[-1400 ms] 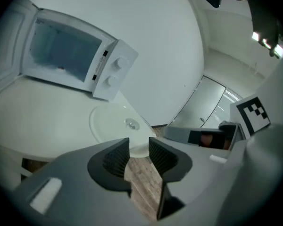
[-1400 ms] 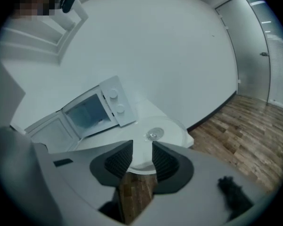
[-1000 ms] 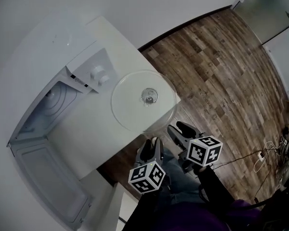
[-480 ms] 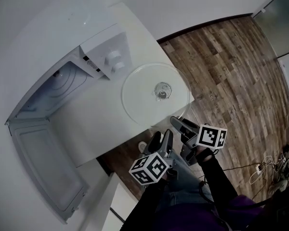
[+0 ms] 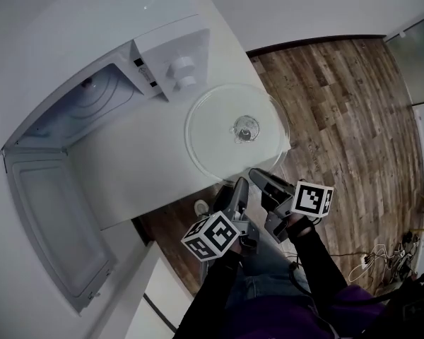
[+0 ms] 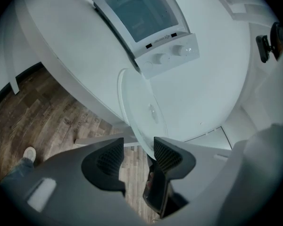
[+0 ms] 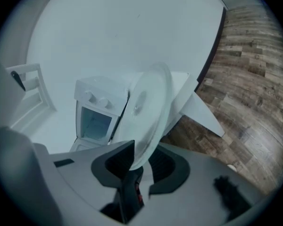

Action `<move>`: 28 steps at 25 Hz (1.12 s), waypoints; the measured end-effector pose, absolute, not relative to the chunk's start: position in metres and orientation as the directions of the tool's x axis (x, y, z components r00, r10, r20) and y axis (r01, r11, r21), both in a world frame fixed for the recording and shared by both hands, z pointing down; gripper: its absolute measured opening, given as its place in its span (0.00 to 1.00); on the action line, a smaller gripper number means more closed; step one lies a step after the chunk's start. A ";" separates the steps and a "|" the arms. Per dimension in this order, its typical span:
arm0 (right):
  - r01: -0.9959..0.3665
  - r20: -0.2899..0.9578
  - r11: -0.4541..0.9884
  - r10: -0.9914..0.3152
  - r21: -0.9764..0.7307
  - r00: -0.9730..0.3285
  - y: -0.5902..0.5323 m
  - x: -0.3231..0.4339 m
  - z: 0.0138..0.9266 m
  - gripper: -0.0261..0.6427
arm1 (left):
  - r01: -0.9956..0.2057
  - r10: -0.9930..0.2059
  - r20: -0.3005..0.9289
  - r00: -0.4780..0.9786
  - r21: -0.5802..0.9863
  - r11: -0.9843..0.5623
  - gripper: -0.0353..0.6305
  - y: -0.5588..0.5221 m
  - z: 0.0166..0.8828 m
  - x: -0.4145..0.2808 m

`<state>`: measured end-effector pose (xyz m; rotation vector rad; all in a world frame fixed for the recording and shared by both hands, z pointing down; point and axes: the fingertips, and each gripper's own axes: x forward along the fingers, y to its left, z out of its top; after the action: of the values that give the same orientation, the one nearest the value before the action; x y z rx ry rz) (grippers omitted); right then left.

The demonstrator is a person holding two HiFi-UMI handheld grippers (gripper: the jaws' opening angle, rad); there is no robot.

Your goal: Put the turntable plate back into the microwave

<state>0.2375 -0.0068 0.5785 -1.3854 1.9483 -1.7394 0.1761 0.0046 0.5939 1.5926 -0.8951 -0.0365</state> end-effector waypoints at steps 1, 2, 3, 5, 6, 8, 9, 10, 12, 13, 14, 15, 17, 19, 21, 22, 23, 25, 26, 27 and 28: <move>-0.508 0.419 -0.105 -0.717 -0.855 -0.557 -0.008 0.239 0.576 0.18 | -0.512 -0.563 0.458 0.689 0.856 0.071 0.35 0.004 0.595 0.176; -0.508 0.416 -0.098 -0.715 -0.856 -0.562 -0.008 0.240 0.574 0.17 | -0.503 -0.572 0.461 0.679 0.859 0.095 0.38 0.004 0.596 0.176; -0.504 0.414 -0.099 -0.714 -0.858 -0.565 -0.008 0.242 0.572 0.17 | -0.492 -0.582 0.460 0.670 0.863 0.115 0.38 0.003 0.595 0.177; -0.485 0.408 -0.109 -0.714 -0.867 -0.569 -0.007 0.242 0.571 0.16 | -0.477 -0.597 0.452 0.663 0.869 0.129 0.38 0.002 0.593 0.178; -0.473 0.406 -0.119 -0.714 -0.873 -0.571 -0.006 0.241 0.571 0.16 | -0.473 -0.599 0.448 0.663 0.872 0.129 0.38 0.001 0.592 0.178; -0.455 0.407 -0.136 -0.709 -0.880 -0.576 0.000 0.241 0.570 0.15 | -0.455 -0.604 0.438 0.666 0.880 0.136 0.38 0.000 0.591 0.179; -0.450 0.406 -0.138 -0.706 -0.883 -0.581 0.003 0.242 0.568 0.14 | -0.439 -0.608 0.428 0.669 0.887 0.142 0.38 0.000 0.589 0.181; -0.445 0.401 -0.134 -0.704 -0.886 -0.586 0.005 0.244 0.565 0.14 | -0.422 -0.611 0.417 0.673 0.895 0.146 0.38 0.000 0.588 0.183; -0.434 0.388 -0.124 -0.702 -0.892 -0.597 0.009 0.245 0.559 0.13 | -0.397 -0.614 0.391 0.685 0.908 0.134 0.37 0.001 0.583 0.186; -0.430 0.384 -0.121 -0.700 -0.895 -0.602 0.012 0.246 0.556 0.13 | -0.386 -0.617 0.374 0.693 0.915 0.120 0.36 0.001 0.581 0.187; -0.428 0.382 -0.119 -0.698 -0.896 -0.606 0.014 0.246 0.554 0.12 | -0.374 -0.621 0.354 0.699 0.922 0.105 0.35 0.000 0.578 0.188; -0.430 0.381 -0.114 -0.695 -0.896 -0.610 0.016 0.247 0.551 0.12 | -0.359 -0.627 0.333 0.704 0.929 0.090 0.32 -0.001 0.574 0.189; -0.433 0.371 -0.095 -0.693 -0.897 -0.618 0.019 0.247 0.544 0.12 | -0.328 -0.649 0.291 0.703 0.942 0.068 0.26 -0.004 0.567 0.190; -0.415 0.345 -0.078 -0.705 -0.907 -0.620 0.018 0.247 0.536 0.11 | -0.284 -0.685 0.242 0.688 0.957 0.054 0.23 -0.008 0.559 0.188; -0.399 0.318 -0.059 -0.715 -0.915 -0.623 0.016 0.244 0.526 0.11 | -0.245 -0.721 0.194 0.666 0.969 0.035 0.20 -0.010 0.551 0.184; -0.394 0.308 -0.050 -0.716 -0.918 -0.627 0.015 0.242 0.522 0.11 | -0.230 -0.734 0.175 0.656 0.973 0.027 0.19 -0.010 0.548 0.181; -0.391 0.301 -0.042 -0.713 -0.919 -0.633 0.016 0.238 0.517 0.12 | -0.216 -0.746 0.163 0.646 0.976 0.026 0.18 -0.008 0.544 0.177; -0.392 0.300 -0.031 -0.699 -0.920 -0.649 0.018 0.231 0.512 0.13 | -0.189 -0.769 0.151 0.622 0.981 0.041 0.16 -0.005 0.537 0.169; -0.392 0.301 -0.027 -0.691 -0.920 -0.658 0.019 0.226 0.510 0.14 | -0.175 -0.780 0.143 0.609 0.984 0.043 0.16 -0.003 0.535 0.164; -0.390 0.299 -0.021 -0.682 -0.920 -0.667 0.021 0.221 0.507 0.14 | -0.165 -0.792 0.129 0.597 0.986 0.037 0.15 -0.001 0.531 0.158; -0.386 0.293 -0.011 -0.672 -0.922 -0.680 0.022 0.215 0.505 0.13 | -0.158 -0.802 0.113 0.586 0.987 0.023 0.15 0.001 0.528 0.152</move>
<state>0.2146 0.0222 0.5046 -1.1163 2.0255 -1.7536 0.1517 0.0010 0.5276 1.4936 -0.8558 -0.6074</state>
